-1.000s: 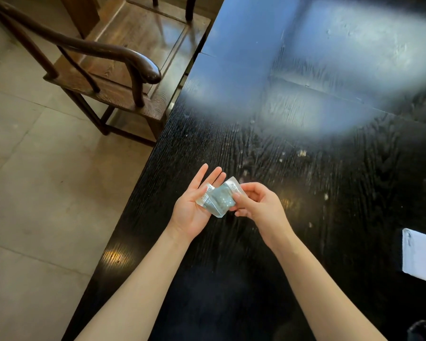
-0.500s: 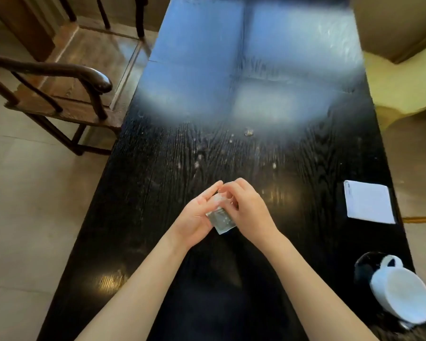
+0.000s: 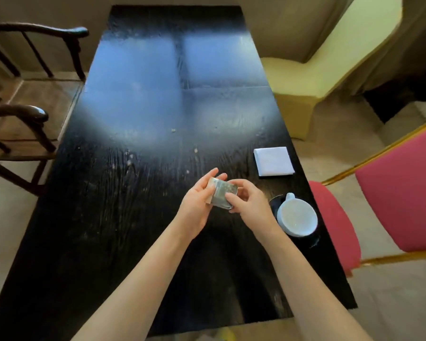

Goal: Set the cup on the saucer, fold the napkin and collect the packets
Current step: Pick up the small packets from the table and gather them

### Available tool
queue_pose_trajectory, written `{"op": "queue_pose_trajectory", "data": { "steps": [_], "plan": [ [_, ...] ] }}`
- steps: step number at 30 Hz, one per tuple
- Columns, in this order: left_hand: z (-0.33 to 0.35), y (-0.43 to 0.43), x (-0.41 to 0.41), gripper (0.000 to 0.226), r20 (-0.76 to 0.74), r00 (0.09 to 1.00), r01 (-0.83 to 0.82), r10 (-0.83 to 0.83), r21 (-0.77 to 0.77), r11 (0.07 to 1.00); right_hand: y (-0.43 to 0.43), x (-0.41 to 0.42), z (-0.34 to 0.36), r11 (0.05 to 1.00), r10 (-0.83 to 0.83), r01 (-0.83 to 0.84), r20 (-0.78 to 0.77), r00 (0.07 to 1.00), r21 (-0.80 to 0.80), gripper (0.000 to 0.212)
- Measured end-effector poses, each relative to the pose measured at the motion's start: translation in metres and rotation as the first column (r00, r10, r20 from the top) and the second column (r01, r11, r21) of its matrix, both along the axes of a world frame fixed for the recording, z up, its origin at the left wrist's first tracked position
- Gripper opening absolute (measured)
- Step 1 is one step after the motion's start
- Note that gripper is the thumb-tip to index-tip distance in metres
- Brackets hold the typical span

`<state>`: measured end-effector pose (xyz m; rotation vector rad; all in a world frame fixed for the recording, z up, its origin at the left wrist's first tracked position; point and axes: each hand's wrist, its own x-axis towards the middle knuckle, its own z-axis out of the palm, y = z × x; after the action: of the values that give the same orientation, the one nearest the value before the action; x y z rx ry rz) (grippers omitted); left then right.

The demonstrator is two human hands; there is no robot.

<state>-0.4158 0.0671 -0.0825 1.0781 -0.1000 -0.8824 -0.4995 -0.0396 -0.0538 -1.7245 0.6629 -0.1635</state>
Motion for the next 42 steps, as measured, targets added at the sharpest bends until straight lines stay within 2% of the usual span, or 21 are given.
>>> {"op": "queue_pose_trajectory", "data": {
  "steps": [2,4,7,11,13,17,21,27,31,37,42],
  "plan": [
    [0.01,-0.007,-0.015,0.028,0.157,0.983,0.059,-0.09,0.187,0.981,-0.017,-0.018,0.008,0.999,0.033,-0.033,-0.005,0.999,-0.016,0.025],
    [0.019,-0.013,-0.029,0.026,0.249,0.961,0.043,-0.123,0.306,0.951,-0.032,-0.034,0.014,0.998,0.044,-0.045,-0.014,0.999,-0.037,0.032],
    [0.03,-0.022,-0.055,0.027,0.265,0.958,0.012,-0.105,0.332,0.943,-0.043,-0.059,0.017,0.999,-0.016,0.016,-0.005,1.0,-0.039,0.035],
    [0.025,-0.033,-0.104,0.035,0.345,0.925,-0.008,-0.158,0.434,0.901,-0.05,-0.103,0.006,0.987,-0.16,0.16,0.015,0.987,-0.017,0.016],
    [0.015,-0.037,-0.129,0.044,0.419,0.875,0.002,-0.241,0.494,0.869,-0.053,-0.129,-0.006,0.976,-0.216,0.216,-0.018,0.976,0.011,0.013],
    [-0.012,-0.046,-0.173,0.063,0.54,0.711,0.056,-0.451,0.596,0.801,-0.056,-0.176,-0.039,0.949,-0.304,0.311,-0.119,0.945,0.045,0.013],
    [-0.041,-0.058,-0.199,0.06,0.538,0.651,0.038,-0.535,0.681,0.731,-0.059,-0.199,-0.07,0.942,-0.326,0.336,-0.196,0.925,0.017,0.012],
    [-0.073,-0.079,-0.232,0.045,0.516,0.638,0.032,-0.571,0.724,0.689,-0.069,-0.219,-0.103,0.92,-0.386,0.346,-0.276,0.88,-0.182,0.017],
    [-0.085,-0.091,-0.248,0.048,0.494,0.632,0.042,-0.597,0.747,0.663,-0.078,-0.23,-0.115,0.906,-0.4,0.324,-0.301,0.866,-0.273,0.02],
    [-0.095,-0.099,-0.254,0.053,0.565,0.484,-0.068,-0.668,0.785,0.615,-0.088,-0.241,-0.123,0.885,-0.406,0.296,-0.283,0.869,-0.36,0.029],
    [-0.1,-0.098,-0.25,0.066,0.548,0.505,-0.04,-0.667,0.787,0.615,-0.092,-0.251,-0.124,0.912,-0.319,0.222,-0.255,0.913,-0.344,0.039]
  ]
}}
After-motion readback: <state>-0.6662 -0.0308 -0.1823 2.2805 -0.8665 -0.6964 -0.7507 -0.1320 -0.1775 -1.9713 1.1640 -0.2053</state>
